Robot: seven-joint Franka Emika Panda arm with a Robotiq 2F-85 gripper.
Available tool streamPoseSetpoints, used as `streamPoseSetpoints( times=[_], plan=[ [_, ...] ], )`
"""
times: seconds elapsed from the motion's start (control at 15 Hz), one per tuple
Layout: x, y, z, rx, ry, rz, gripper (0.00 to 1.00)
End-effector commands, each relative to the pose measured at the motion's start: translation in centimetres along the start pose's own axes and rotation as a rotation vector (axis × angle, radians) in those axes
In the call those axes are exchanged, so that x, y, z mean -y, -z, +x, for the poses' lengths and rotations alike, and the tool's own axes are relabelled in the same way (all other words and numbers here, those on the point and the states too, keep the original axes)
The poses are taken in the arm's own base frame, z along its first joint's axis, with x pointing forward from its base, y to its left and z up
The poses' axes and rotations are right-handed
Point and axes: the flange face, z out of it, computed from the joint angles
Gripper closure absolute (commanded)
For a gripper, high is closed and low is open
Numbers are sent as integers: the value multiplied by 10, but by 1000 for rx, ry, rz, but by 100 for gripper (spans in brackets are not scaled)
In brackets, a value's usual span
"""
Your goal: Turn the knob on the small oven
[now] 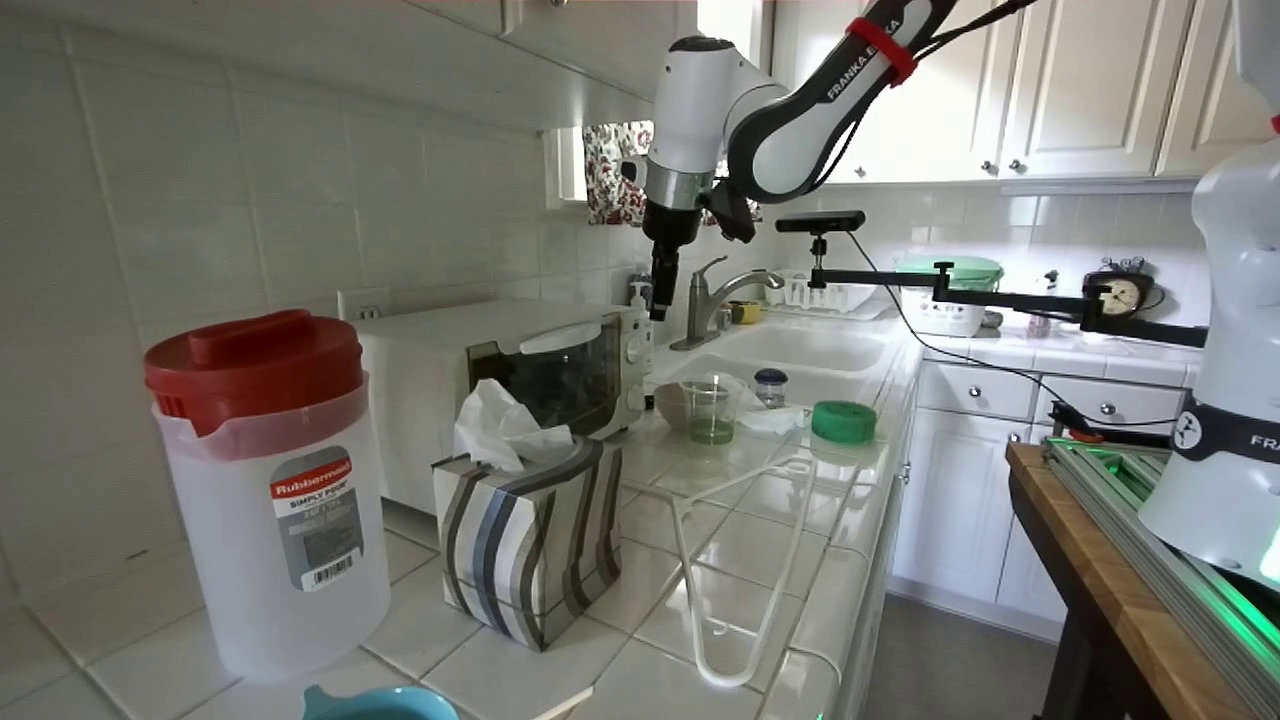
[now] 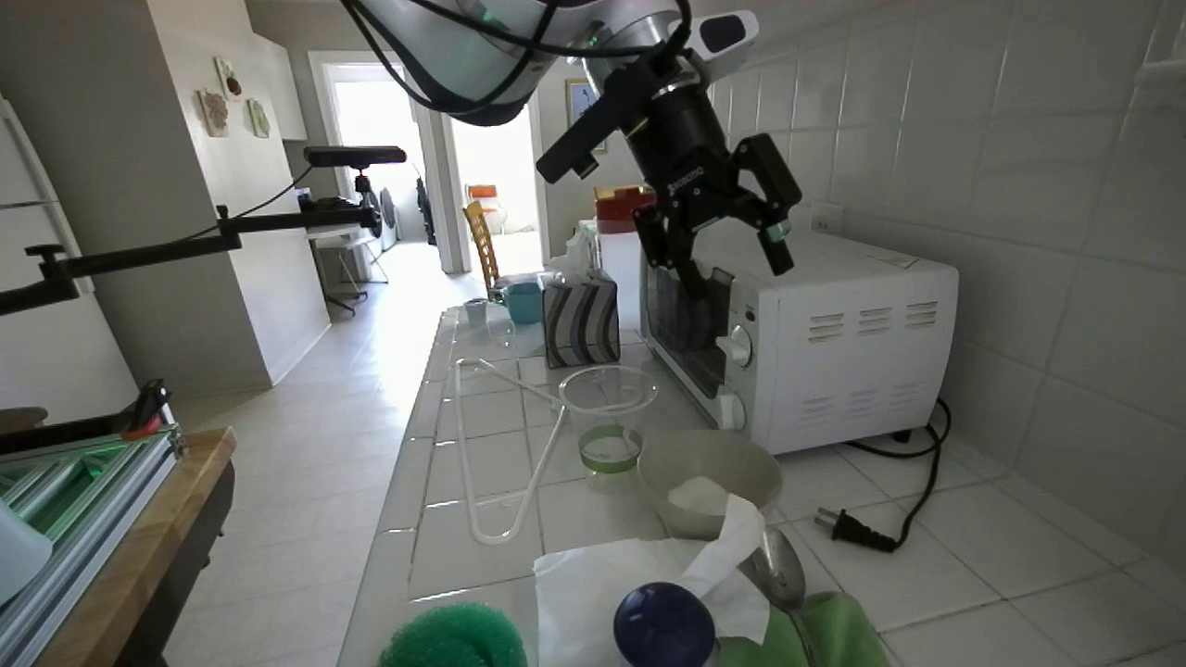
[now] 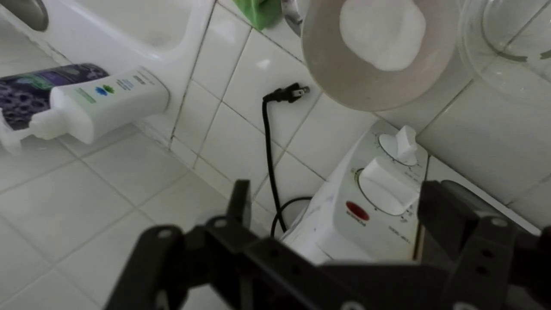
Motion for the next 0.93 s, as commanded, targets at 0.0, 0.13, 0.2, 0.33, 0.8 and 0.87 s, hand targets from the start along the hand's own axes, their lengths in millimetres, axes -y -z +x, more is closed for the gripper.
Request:
streamPoseSetpoints(
  times=[0.0, 0.13, 0.2, 0.33, 0.8, 0.87],
  plan=[
    [-1, 0, 0, 1, 0, 1, 0],
    [-1, -1, -1, 8, 12, -12, 0],
    [0, -2, -2, 12, 24, -15, 0],
    [8, -6, -1, 27, 49, -23, 0],
    [23, -17, 2, 34, 82, -70, 0],
    [24, -18, 2, 32, 82, -83, 0]
  ],
)
